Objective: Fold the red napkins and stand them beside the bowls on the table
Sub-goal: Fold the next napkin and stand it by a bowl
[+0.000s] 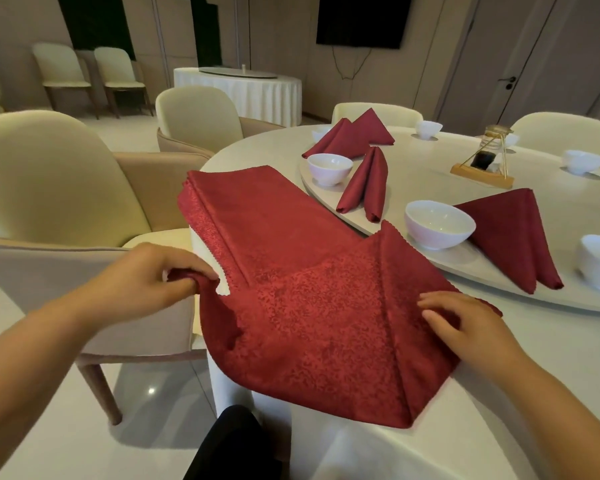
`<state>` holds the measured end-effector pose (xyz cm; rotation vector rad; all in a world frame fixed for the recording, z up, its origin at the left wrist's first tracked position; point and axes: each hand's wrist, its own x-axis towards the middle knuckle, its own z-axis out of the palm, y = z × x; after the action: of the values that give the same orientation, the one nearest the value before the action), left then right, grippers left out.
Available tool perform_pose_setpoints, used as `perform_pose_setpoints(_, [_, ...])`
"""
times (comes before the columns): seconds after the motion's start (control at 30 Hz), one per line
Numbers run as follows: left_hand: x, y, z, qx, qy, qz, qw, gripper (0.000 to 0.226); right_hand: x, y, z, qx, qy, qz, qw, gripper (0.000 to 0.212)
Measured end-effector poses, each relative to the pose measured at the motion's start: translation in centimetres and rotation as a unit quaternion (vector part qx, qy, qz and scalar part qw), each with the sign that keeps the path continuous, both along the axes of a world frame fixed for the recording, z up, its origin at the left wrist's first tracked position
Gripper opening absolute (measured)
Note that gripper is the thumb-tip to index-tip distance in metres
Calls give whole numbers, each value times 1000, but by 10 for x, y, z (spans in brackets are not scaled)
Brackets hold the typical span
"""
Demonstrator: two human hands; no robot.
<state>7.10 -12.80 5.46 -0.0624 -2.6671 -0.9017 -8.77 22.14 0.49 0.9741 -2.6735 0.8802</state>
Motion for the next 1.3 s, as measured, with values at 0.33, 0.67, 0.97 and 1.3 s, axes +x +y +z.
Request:
perform_pose_setpoints(0.33, [-129,83,23,53,-101,-62,992,19,-22,9,-28,23,-34,-39,998,14])
perform_pose_setpoints(0.67, [-230,137,-46,89,-111,48,989,14,-29,13,-34,-34,-67,-19,997,31])
perform_pose_setpoints(0.97, [-253,146,-59,103,-77,158,979,37,-36,12,-37,-38,-51,-17,998,47])
perform_pose_setpoints(1.3, [-258,156,-56,90,-61,178,978,42,-37,13,-39,-34,-55,-19,998,36])
